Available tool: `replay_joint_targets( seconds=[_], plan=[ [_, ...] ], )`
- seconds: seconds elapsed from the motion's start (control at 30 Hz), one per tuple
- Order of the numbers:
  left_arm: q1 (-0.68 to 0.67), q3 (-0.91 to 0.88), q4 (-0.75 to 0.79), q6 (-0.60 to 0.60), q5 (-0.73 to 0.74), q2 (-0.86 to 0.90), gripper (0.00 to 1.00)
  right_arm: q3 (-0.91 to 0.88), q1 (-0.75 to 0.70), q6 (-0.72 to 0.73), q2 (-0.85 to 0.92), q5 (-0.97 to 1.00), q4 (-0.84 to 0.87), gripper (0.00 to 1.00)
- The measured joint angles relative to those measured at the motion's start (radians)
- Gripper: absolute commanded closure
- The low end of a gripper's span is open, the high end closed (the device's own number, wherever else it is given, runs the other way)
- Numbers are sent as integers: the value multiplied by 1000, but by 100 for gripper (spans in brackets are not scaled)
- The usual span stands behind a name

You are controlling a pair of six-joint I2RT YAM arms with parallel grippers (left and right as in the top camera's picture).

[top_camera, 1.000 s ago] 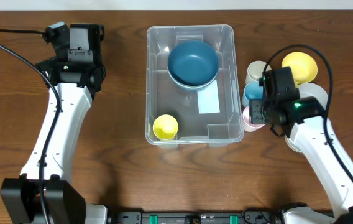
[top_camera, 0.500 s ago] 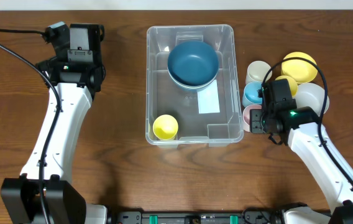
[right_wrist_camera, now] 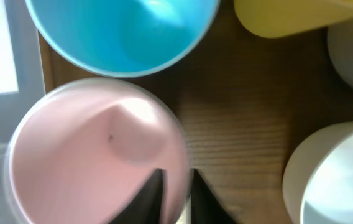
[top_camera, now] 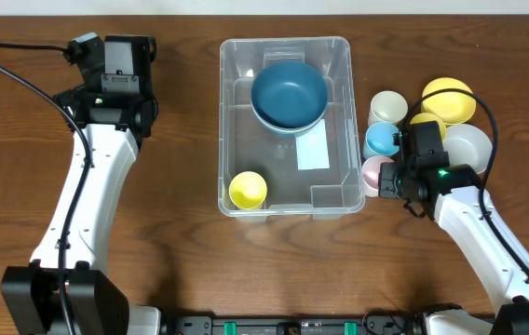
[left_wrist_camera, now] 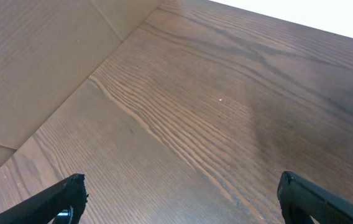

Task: Pack container
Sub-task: 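Return the right gripper to the cups and grasp the pink cup rim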

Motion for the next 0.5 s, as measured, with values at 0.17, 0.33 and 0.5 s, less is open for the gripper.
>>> replay_joint_targets(
  seconds=[0.17, 0.33, 0.5],
  plan=[
    [0, 0, 0, 0, 0, 0, 2, 0, -3, 5, -1, -15, 2, 99],
    [0, 0, 0, 0, 0, 0, 2, 3, -3, 5, -5, -19, -30, 99],
    [0, 0, 0, 0, 0, 0, 2, 16, -3, 4, -51, -23, -151, 99]
  ],
)
